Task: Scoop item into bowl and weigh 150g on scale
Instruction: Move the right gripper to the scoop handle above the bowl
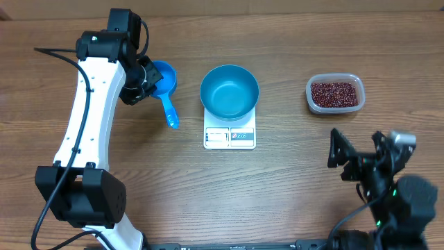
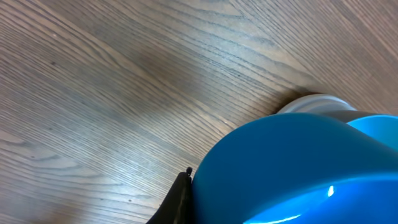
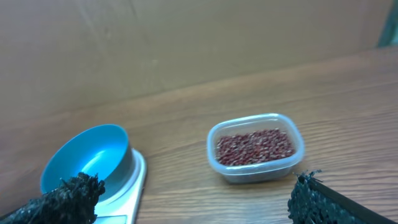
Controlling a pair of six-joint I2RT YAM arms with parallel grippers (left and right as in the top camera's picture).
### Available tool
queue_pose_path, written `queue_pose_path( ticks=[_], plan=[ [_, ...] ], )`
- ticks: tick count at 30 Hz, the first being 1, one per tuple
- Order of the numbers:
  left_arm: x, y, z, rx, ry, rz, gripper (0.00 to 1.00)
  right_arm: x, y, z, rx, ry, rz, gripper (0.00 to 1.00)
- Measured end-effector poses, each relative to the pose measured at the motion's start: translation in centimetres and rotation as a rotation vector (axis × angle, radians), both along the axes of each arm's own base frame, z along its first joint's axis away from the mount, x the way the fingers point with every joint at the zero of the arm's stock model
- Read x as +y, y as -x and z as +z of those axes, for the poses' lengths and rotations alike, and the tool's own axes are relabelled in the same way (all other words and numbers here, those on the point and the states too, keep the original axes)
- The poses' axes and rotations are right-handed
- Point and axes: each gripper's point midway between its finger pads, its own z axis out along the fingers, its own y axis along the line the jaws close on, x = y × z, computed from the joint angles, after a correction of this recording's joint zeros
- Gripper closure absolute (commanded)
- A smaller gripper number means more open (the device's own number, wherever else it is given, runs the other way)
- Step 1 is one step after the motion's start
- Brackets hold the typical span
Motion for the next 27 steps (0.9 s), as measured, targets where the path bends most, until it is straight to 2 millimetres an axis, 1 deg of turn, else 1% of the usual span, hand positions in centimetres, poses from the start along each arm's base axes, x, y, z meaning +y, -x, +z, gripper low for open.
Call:
queue_pose_path(
  ticks=[3,8,12,15,19,24,27],
  plan=[
    [-0.4,-0.1,0.1,-0.001,0.029,0.023,0.96,0.9,-1.4,1.0,0.072,-0.045,0.049,0.00],
    [-1.4,-0.3,0.2,-0.006,0.089,0.071,0.96,3.4,-4.5,2.9,0.160,-0.178,0.186,0.00],
    [-3.2,-0.7,0.4,-0.022,0.134,0.071,0.96,6.5,-7.5,4.9,0.149,-0.322,0.372,0.00],
    [-4.5,-0.8,0.6,-0.032,0.150,0.055,0.96,8.4,-8.7,5.7,0.156,-0.445,0.490,0.00],
    [-5.5,-0.7,0.6,-0.031,0.159,0.039,0.96,9.8,-9.6,5.1,0.234,-0.592,0.569,0.00],
    [-5.5,-0.7,0.6,-0.030,0.159,0.046,0.96,10.6,-9.9,3.7,0.334,-0.700,0.607,0.00],
    [-5.5,-0.7,0.6,-0.027,0.164,0.066,0.96,10.8,-9.9,3.4,0.367,-0.735,0.617,0.00]
  ],
)
